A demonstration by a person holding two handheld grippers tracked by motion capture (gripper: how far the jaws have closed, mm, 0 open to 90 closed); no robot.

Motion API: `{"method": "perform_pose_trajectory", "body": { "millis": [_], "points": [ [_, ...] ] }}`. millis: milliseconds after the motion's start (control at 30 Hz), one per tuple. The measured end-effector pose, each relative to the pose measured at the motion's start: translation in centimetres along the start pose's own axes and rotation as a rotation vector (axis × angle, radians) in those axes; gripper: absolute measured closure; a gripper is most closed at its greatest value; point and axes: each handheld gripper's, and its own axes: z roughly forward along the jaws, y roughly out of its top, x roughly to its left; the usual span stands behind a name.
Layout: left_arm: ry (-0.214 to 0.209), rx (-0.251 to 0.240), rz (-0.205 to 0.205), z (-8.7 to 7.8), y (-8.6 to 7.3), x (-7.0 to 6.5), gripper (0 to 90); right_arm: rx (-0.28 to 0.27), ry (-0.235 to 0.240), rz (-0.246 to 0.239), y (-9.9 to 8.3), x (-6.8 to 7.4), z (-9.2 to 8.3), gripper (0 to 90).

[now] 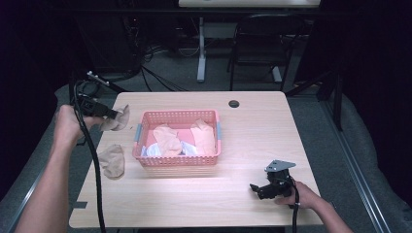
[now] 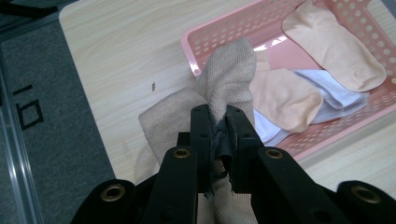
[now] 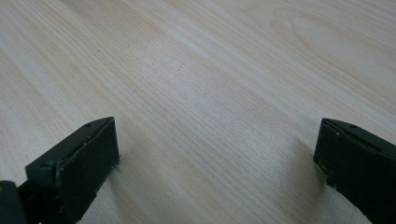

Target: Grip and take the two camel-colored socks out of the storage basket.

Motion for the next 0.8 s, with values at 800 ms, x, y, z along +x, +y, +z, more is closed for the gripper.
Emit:
{"method": "perform_pose_trajectory", "body": {
  "millis": [800],
  "points": [
    [-0.001,0.025,-0.052,1.9,-2.6,2.2,82.7,0.0,0.001,0.001,0.0,0.0,0.0,0.0]
  ]
}}
